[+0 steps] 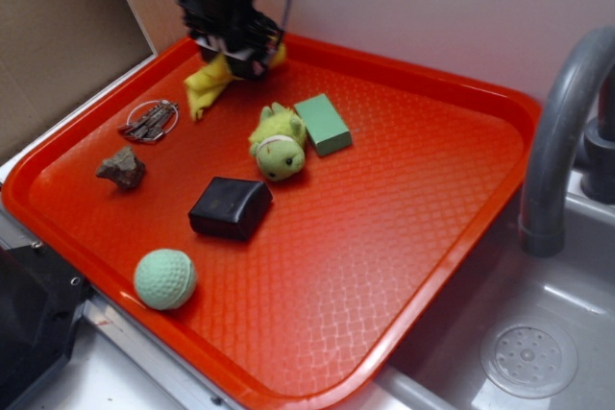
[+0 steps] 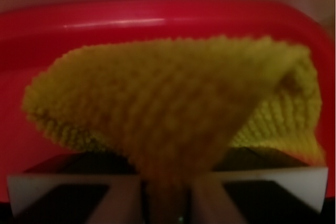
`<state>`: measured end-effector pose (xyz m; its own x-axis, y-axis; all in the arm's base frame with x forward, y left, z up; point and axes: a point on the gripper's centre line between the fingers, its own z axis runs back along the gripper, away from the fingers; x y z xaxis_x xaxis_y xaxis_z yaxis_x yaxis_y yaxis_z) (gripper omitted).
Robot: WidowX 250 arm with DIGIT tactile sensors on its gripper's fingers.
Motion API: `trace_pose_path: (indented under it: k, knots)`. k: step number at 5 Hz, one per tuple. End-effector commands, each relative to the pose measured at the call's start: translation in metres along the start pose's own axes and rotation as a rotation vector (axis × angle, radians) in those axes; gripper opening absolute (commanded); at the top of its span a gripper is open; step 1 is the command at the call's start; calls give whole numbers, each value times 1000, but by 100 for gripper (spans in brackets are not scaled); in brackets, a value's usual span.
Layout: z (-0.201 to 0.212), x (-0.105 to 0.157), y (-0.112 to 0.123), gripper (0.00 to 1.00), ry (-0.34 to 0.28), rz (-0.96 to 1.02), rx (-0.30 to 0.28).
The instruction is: Grab the yellow cloth.
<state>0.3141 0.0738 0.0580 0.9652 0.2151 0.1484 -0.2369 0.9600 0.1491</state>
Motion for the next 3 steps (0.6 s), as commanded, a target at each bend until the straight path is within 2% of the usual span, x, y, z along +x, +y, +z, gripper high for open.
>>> trace_pose_path:
  k: [1,2,3]
  knots:
    - [129,-44,-18,0,-184,-88,-296]
    - [182,-35,-26,0,-119,-86,-286]
    - [181,-28,-31,0,-93,-108,-229]
